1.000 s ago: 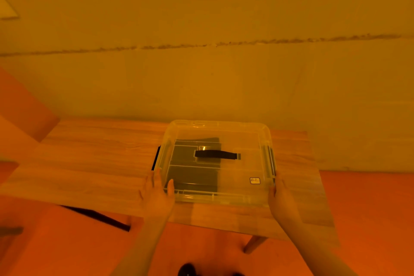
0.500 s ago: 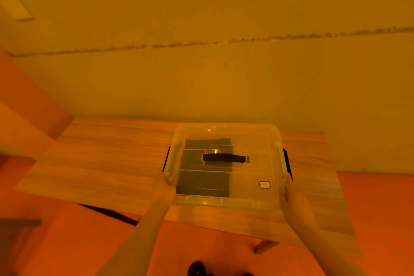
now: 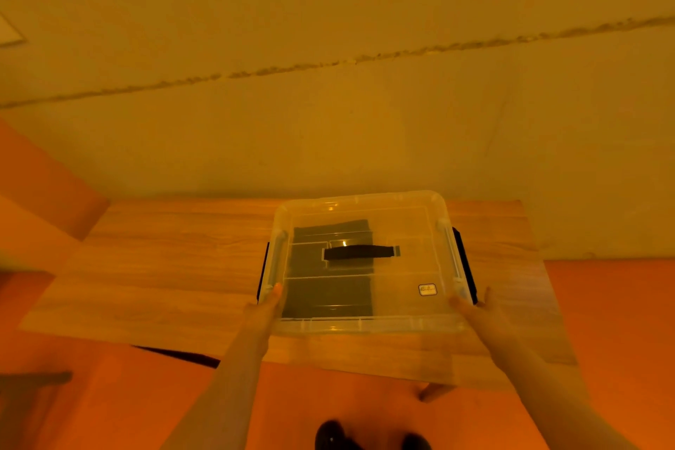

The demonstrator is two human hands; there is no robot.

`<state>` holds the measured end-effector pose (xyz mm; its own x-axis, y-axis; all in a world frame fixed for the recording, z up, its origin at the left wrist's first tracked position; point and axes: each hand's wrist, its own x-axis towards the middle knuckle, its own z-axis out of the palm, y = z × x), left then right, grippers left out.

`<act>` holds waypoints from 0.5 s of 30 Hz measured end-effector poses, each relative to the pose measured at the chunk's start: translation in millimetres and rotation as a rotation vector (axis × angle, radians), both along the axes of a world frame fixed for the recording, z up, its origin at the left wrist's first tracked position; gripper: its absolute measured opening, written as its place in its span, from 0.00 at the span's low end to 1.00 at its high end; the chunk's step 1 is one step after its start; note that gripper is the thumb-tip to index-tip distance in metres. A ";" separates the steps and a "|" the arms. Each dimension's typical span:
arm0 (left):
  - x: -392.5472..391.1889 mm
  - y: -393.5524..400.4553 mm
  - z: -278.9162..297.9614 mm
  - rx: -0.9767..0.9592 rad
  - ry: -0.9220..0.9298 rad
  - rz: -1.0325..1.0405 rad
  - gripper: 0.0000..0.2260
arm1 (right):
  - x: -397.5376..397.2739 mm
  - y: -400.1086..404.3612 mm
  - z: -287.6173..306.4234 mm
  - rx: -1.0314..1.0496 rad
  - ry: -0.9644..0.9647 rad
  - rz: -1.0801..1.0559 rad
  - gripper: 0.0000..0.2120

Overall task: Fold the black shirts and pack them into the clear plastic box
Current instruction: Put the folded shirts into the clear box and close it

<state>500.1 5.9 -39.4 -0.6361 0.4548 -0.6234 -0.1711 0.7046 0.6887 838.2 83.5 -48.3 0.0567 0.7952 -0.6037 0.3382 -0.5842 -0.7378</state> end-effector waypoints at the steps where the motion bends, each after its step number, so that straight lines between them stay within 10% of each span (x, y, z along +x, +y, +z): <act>1: -1.0 1.0 -3.2 0.019 0.020 0.015 0.39 | 0.0 0.7 -1.1 0.037 -0.006 -0.011 0.46; 15: 1.8 0.2 -4.8 0.189 0.483 -0.183 0.20 | -17.0 -3.7 11.7 0.333 -0.150 0.035 0.27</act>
